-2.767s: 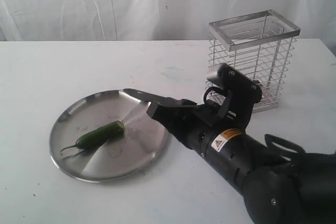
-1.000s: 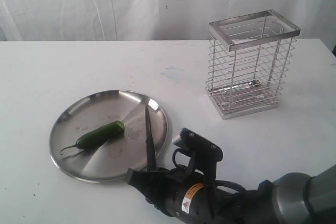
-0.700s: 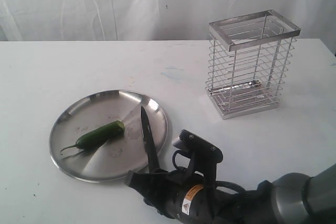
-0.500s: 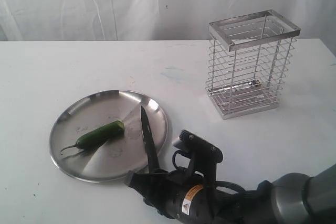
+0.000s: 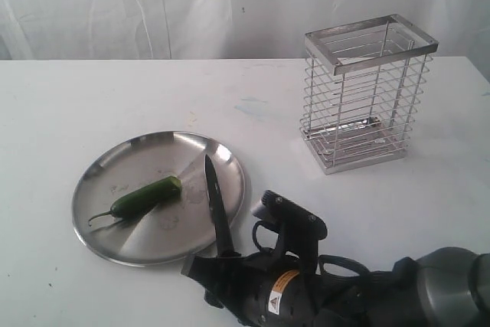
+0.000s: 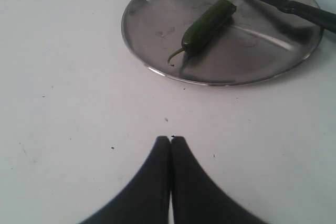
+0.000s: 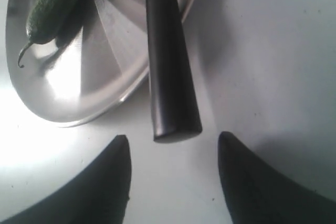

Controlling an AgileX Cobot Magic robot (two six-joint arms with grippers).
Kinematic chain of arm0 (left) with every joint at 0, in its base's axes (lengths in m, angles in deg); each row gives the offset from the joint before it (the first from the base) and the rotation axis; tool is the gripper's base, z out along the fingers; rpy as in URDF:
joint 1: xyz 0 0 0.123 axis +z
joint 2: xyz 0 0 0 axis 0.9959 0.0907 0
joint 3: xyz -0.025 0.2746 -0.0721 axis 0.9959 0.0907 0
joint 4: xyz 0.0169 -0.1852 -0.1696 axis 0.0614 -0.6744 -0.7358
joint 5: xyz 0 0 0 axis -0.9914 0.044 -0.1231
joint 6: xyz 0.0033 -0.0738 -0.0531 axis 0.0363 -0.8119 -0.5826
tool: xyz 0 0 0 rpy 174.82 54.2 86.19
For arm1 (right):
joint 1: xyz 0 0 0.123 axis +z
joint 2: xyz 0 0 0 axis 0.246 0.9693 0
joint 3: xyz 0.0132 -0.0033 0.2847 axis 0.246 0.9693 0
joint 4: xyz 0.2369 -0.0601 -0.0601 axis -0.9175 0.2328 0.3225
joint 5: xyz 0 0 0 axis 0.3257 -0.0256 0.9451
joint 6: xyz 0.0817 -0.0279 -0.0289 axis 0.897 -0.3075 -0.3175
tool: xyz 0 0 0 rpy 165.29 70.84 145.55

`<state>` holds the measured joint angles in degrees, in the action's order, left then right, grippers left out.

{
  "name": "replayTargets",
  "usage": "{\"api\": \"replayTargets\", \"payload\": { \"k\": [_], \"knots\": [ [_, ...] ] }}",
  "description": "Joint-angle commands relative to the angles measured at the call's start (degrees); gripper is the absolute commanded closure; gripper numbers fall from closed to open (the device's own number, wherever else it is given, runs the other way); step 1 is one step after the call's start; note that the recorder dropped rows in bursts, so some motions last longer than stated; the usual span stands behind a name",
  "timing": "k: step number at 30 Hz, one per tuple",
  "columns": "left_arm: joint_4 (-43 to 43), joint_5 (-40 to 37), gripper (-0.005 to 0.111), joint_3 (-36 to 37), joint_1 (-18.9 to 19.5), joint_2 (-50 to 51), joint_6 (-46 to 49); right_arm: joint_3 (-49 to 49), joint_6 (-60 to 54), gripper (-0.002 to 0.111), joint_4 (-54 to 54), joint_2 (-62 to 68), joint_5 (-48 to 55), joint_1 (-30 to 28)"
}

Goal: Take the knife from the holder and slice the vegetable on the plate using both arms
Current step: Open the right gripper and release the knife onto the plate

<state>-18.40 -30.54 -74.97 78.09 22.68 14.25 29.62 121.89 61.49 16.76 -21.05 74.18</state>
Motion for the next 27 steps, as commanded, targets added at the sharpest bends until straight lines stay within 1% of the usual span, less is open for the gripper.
{"api": "replayTargets", "payload": {
  "k": [1,4,7,9,12,13,15,17,18,22,24,26,27],
  "knots": [
    [0.0,-1.39,0.107,0.15,-0.24,-0.24,0.0,0.25,0.2,0.06,0.56,-2.37,4.07,0.01],
    [0.0,-1.39,0.107,0.15,-0.24,-0.24,0.0,0.25,-1.48,0.06,0.56,-5.54,8.29,-0.25],
    [0.0,-1.39,0.107,0.15,-0.24,-0.24,0.0,0.25,-3.54,0.06,0.56,-11.21,14.32,-2.27],
    [0.0,-1.39,0.107,0.15,-0.24,-0.24,0.0,0.15,-3.95,0.06,0.7,-15.5,20.73,-4.64],
    [0.0,-1.39,0.107,0.15,-0.24,-0.24,0.0,-1.19,-6.09,0.06,2.4,-22.79,34.29,-10.6],
    [0.0,-1.39,0.107,0.15,-0.24,-0.24,0.0,-2.25,-9.37,0.06,2.77,-24.36,38.16,-12.46],
    [0.0,-1.39,0.107,0.15,-0.24,-0.24,0.0,-5.72,-19.46,0.06,1.91,-26.78,48.45,-17.97],
    [0.0,-1.39,0.107,0.15,-0.24,-0.24,0.0,-9.38,-29.12,0.06,-1.39,-26.66,57.85,-22.16],
    [0.0,-1.39,0.107,0.15,-0.24,-0.24,0.0,-12.21,-36.59,0.06,-4.68,-25.8,62.69,-25.3],
    [0.11,-1.37,0.107,0.15,-0.24,-0.24,0.0,-20.65,-53.28,0.06,-15.15,-18.24,77.86,-34.36],
    [0.11,-1.37,0.107,0.15,-0.24,-0.24,0.0,-24.56,-61.6,0.06,-22.58,-12.71,85.96,-38.32],
    [0.11,-1.37,0.107,0.15,-0.24,-0.24,0.0,-27.5,-69.39,0.06,-30.65,-7.6,93.83,-40.72],
    [0.11,-1.37,0.107,0.15,-0.24,-0.24,0.0,-28.83,-72.95,0.06,-33.92,-4.86,95.46,-41.33]
  ]
}}
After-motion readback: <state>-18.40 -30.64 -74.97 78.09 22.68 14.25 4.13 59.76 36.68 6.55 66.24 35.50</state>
